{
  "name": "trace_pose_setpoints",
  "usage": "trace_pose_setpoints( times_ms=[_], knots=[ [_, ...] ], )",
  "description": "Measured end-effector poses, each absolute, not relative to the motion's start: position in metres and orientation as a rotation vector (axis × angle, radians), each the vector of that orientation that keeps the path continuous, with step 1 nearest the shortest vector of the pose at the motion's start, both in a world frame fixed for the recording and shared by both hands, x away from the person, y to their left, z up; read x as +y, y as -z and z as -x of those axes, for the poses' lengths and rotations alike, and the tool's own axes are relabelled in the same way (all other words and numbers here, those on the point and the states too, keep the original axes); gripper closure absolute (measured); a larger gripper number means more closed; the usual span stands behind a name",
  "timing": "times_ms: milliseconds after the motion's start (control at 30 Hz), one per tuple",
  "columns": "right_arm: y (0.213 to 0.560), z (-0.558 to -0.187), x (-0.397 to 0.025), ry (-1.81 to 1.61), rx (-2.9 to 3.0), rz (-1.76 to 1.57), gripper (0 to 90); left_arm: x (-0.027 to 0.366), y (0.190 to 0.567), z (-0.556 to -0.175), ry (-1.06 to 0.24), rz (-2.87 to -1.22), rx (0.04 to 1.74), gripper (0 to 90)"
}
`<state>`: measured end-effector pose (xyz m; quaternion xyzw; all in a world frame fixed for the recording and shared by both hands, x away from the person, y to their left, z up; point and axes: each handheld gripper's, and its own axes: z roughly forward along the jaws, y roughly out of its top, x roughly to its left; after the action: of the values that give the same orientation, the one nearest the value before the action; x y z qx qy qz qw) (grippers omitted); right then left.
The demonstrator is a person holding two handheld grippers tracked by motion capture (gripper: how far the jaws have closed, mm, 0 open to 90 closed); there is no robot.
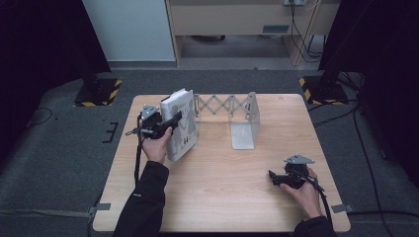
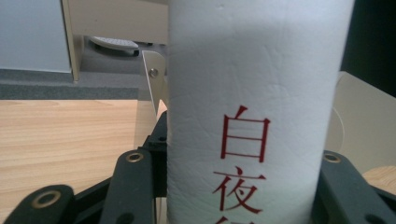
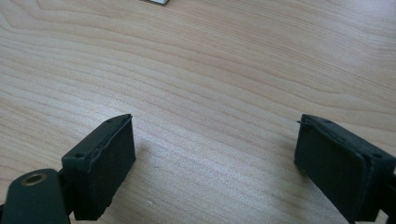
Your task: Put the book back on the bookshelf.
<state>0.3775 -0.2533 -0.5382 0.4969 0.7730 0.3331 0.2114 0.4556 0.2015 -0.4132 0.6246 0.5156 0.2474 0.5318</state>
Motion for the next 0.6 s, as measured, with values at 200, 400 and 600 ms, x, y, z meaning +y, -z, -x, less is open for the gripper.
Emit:
trace_pose_setpoints(
  times_ms=[200, 400, 600],
  knots=[
    [0.538, -0.378, -0.253, -0.927, 2.146, -1.381, 12.4, 0.197, 0.414, -0.457, -0.615, -1.487, 1.223, 52.3],
    [0.538, -0.378, -0.253, -0.926, 2.147, -1.380, 12.3, 0.191, 0.415, -0.454, -0.638, -1.505, 1.204, 52.2],
    [0.538, -0.378, -0.253, -0.927, 2.146, -1.380, 12.3, 0.188, 0.416, -0.446, -0.662, -1.537, 1.185, 52.0]
  ],
)
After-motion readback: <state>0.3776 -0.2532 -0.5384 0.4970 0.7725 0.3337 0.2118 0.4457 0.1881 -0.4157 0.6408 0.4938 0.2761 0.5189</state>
